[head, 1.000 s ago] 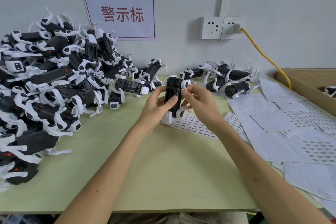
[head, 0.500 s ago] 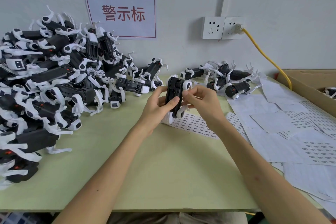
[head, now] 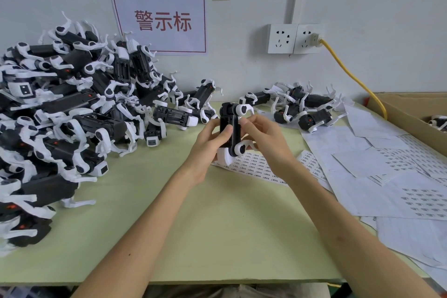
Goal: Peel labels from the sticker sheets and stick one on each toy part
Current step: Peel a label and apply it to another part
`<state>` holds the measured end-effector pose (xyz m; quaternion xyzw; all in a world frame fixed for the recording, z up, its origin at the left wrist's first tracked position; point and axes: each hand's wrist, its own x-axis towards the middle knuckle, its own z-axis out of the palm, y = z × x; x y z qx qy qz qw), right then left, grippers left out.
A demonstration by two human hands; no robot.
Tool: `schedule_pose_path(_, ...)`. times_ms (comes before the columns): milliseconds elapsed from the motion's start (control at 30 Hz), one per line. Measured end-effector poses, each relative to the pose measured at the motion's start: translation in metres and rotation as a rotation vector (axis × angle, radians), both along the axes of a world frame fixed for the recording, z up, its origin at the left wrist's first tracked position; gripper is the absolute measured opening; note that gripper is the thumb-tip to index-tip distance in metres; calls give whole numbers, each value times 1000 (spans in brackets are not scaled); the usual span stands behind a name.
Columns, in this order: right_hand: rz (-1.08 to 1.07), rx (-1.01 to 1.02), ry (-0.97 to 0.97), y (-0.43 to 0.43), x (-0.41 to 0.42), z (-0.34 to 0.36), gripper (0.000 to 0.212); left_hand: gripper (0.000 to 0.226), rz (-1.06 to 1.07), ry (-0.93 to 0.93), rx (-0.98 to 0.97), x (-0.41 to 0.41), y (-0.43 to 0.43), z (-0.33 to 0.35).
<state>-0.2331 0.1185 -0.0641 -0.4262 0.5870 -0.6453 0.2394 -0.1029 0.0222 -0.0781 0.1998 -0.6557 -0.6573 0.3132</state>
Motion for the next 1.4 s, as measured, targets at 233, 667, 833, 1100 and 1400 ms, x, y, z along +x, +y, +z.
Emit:
schedule_pose_path(233,-20,-86,-12,3,2,2,28,41,-43,5,-26,2,3,0)
schedule_pose_path(667,67,-25,-312,3,5,4,31,48,-86,16,20,4,3,2)
schedule_pose_path(833,68,8,-295,2,6,5,29,38,-92,23,45,3,1,2)
schedule_pose_path(1100,52,-34,-178,3,9,8,30,42,-167,71,96,2,0,1)
schedule_pose_path(1400,53,-75,-9,5,12,7,36,37,-205,81,93,4,-3,1)
